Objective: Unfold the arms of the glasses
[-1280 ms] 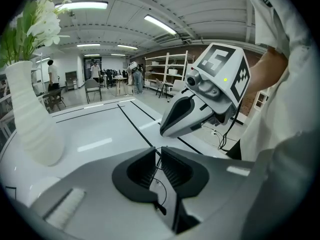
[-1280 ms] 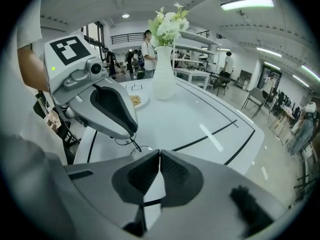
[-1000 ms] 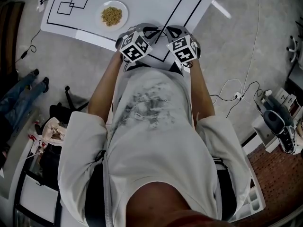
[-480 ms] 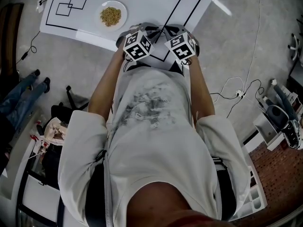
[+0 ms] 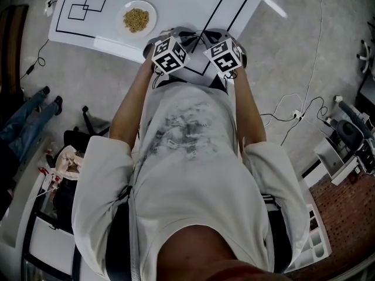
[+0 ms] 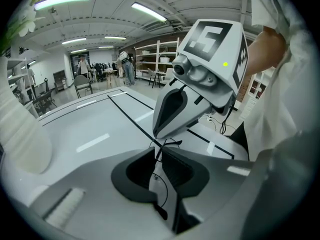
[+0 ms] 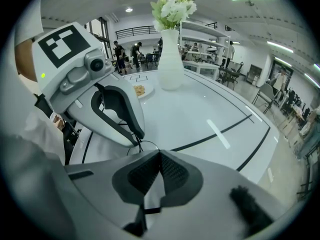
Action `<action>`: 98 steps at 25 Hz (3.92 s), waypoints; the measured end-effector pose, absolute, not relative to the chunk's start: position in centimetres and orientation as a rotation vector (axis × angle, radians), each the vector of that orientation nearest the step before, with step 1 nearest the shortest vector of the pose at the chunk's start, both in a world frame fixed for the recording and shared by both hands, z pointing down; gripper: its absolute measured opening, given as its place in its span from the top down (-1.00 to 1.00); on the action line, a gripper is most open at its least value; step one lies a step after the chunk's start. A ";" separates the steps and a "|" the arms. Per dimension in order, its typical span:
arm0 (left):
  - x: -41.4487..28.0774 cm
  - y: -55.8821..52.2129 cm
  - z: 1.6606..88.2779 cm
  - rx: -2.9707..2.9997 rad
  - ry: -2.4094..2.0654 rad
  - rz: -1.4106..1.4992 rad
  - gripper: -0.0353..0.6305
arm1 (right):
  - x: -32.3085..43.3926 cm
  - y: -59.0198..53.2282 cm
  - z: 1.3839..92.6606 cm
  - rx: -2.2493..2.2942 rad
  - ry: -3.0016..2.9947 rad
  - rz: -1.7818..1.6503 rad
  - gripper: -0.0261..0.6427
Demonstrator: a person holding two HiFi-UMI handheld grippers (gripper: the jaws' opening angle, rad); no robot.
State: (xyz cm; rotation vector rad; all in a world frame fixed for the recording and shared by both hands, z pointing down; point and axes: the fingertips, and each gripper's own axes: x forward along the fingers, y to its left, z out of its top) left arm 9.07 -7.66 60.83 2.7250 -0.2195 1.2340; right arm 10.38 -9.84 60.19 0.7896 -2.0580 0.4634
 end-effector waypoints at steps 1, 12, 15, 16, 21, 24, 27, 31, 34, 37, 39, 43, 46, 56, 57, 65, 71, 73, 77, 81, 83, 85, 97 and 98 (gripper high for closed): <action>9.1 -7.7 60.8 2.728 -0.218 1.231 0.74 | 10.4 -9.8 60.2 0.790 -2.058 0.462 0.87; 9.1 -7.1 60.2 2.751 -0.202 1.189 0.83 | 10.2 -10.0 60.2 0.788 -2.053 0.418 0.87; 9.0 -7.0 60.0 2.758 -0.205 1.174 0.83 | 10.1 -10.0 60.2 0.793 -2.057 0.417 0.87; 9.0 -6.9 59.9 2.761 -0.205 1.167 0.83 | 10.1 -10.0 60.2 0.795 -2.059 0.418 0.87; 8.9 -6.7 59.3 2.779 -0.201 1.147 0.83 | 10.1 -10.1 60.2 0.804 -2.064 0.427 0.87; 8.7 -6.5 59.0 2.794 -0.191 1.143 0.83 | 10.1 -10.0 60.2 0.805 -2.066 0.429 0.87; 8.4 -6.2 58.8 2.803 -0.182 1.141 0.83 | 9.9 -9.9 60.3 0.807 -2.069 0.431 0.87; 8.2 -6.0 58.5 2.817 -0.181 1.138 0.83 | 9.7 -9.7 60.1 0.811 -2.069 0.433 0.87; 8.0 -5.9 58.0 2.827 -0.181 1.119 0.82 | 9.7 -9.7 60.1 0.814 -2.072 0.433 0.87; 7.8 -6.0 57.6 2.832 -0.185 1.084 0.82 | 9.8 -9.8 60.1 0.817 -2.075 0.435 0.87; 7.6 -6.1 57.4 2.834 -0.188 1.069 0.82 | 9.8 -9.8 60.1 0.817 -2.075 0.434 0.87; 7.3 -6.1 57.1 2.835 -0.192 1.045 0.82 | 9.6 -9.8 60.3 0.817 -2.071 0.430 0.87; 7.1 -5.9 56.6 2.835 -0.199 1.014 0.82 | 9.7 -9.8 60.2 0.820 -2.068 0.431 0.87; 5.9 -6.2 55.4 2.816 -0.270 0.912 0.84 | 9.5 -9.9 60.3 0.832 -2.063 0.415 0.87; 5.7 -6.4 55.2 2.814 -0.279 0.899 0.84 | 9.5 -9.9 60.3 0.834 -2.059 0.411 0.87; 4.9 -6.0 54.3 2.820 -0.312 0.873 0.84 | 9.5 -10.0 60.3 0.852 -2.044 0.385 0.87; 4.0 -5.9 53.9 2.812 -0.375 0.859 0.84 | 9.5 -10.0 60.2 0.880 -2.032 0.374 0.87; 3.5 -5.9 53.9 2.806 -0.405 0.854 0.84 | 9.5 -10.0 60.2 0.891 -2.028 0.373 0.87; 2.5 -6.1 53.9 2.792 -0.462 0.845 0.85 | 9.5 -10.0 60.3 0.911 -2.021 0.367 0.87; 1.7 -6.3 53.9 2.780 -0.516 0.832 0.86 | 9.5 -10.0 60.3 0.928 -2.015 0.358 0.87; 1.4 -6.4 53.9 2.774 -0.541 0.829 0.86 | 9.5 -10.0 60.3 0.935 -2.015 0.355 0.87; 1.0 -6.6 53.9 2.765 -0.567 0.825 0.87 | 9.5 -9.9 60.3 0.941 -2.014 0.353 0.87; -0.5 -7.1 54.3 2.728 -0.646 0.829 0.87 | 9.8 -9.9 60.3 0.969 -2.000 0.337 0.87; -0.5 -7.0 54.3 2.729 -0.640 0.832 0.87 | 9.8 -9.9 60.3 0.970 -1.999 0.337 0.87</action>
